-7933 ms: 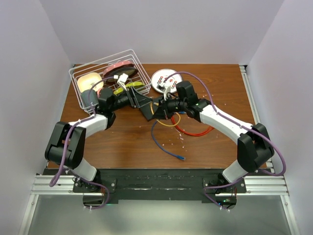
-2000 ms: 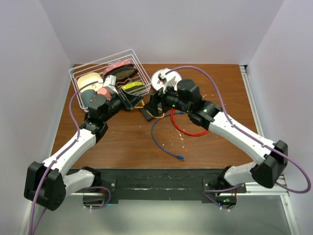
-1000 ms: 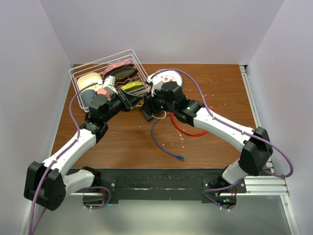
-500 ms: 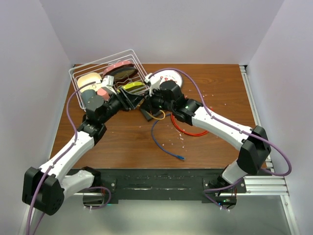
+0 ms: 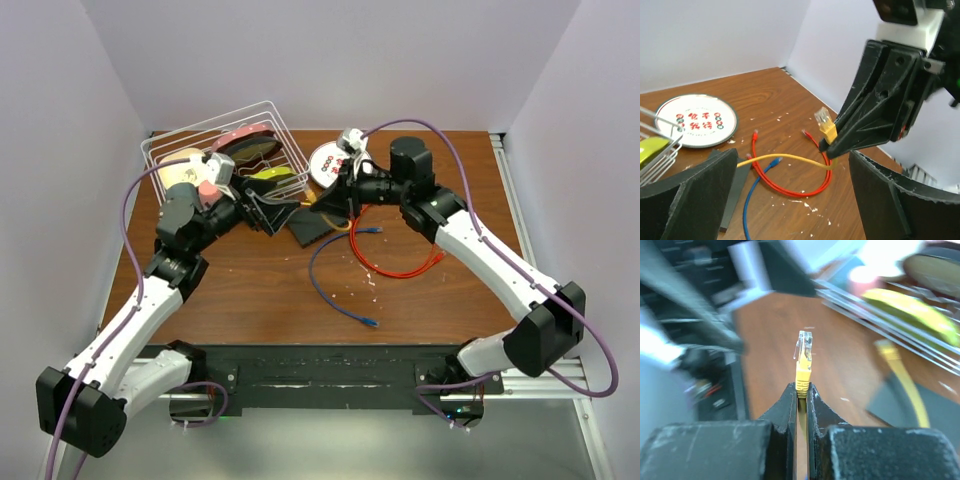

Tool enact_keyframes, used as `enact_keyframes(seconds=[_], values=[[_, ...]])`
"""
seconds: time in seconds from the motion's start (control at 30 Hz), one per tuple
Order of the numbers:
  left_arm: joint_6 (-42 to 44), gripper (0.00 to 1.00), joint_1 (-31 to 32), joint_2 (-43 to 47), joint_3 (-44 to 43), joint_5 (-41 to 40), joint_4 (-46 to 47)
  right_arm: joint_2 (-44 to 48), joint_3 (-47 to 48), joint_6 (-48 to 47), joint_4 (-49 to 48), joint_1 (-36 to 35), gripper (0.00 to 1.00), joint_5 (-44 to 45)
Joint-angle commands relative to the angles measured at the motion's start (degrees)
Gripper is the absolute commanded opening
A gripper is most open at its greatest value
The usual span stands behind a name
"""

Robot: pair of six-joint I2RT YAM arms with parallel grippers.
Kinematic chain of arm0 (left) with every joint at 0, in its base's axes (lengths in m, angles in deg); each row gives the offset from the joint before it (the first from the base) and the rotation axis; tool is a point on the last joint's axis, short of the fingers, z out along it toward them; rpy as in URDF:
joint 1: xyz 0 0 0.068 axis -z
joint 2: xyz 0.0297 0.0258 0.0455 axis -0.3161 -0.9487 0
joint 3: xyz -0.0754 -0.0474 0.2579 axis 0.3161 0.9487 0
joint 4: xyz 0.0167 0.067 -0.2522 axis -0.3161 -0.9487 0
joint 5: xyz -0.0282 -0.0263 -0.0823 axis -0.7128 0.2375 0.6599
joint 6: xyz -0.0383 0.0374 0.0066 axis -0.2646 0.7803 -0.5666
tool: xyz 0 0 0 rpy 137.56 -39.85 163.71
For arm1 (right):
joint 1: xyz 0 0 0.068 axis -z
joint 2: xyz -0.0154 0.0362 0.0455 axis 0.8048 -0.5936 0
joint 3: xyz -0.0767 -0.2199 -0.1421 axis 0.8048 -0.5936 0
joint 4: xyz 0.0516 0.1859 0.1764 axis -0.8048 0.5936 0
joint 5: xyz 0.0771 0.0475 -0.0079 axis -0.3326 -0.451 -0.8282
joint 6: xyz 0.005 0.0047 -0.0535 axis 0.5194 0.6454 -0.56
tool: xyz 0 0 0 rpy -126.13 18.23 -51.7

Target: Insert the plug into the switch port

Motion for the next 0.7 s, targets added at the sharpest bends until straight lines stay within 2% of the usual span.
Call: enact_keyframes(seconds=[0.0, 0.1, 0.2, 0.5, 0.67], values=[[5.0, 0.97, 0.1, 1.5, 1.4, 16.0, 10.6, 0.7, 0.7, 0.4, -4.0, -0.5, 0.00, -24.5], [4.5, 0.95, 0.1, 1.5, 2.6, 22.2, 15.9, 0.7, -0.2, 5.9, -10.2, -0.6, 0.00, -33.0], [3.7, 0.91, 0.1, 0.6, 2.2, 27.4, 18.1, 1.5, -0.6, 8.3, -11.9, -0.6, 0.00, -36.1], [-5.4, 0.82, 0.1, -1.6, 2.4, 35.6, 31.4, 2.0, -1.0, 8.4, -11.8, -0.5, 0.00, -37.9], [-10.6, 0.77, 0.1, -3.3, 2.7, 37.1, 37.9, 1.9, -0.8, 8.6, -11.9, -0.6, 0.00, -38.5]])
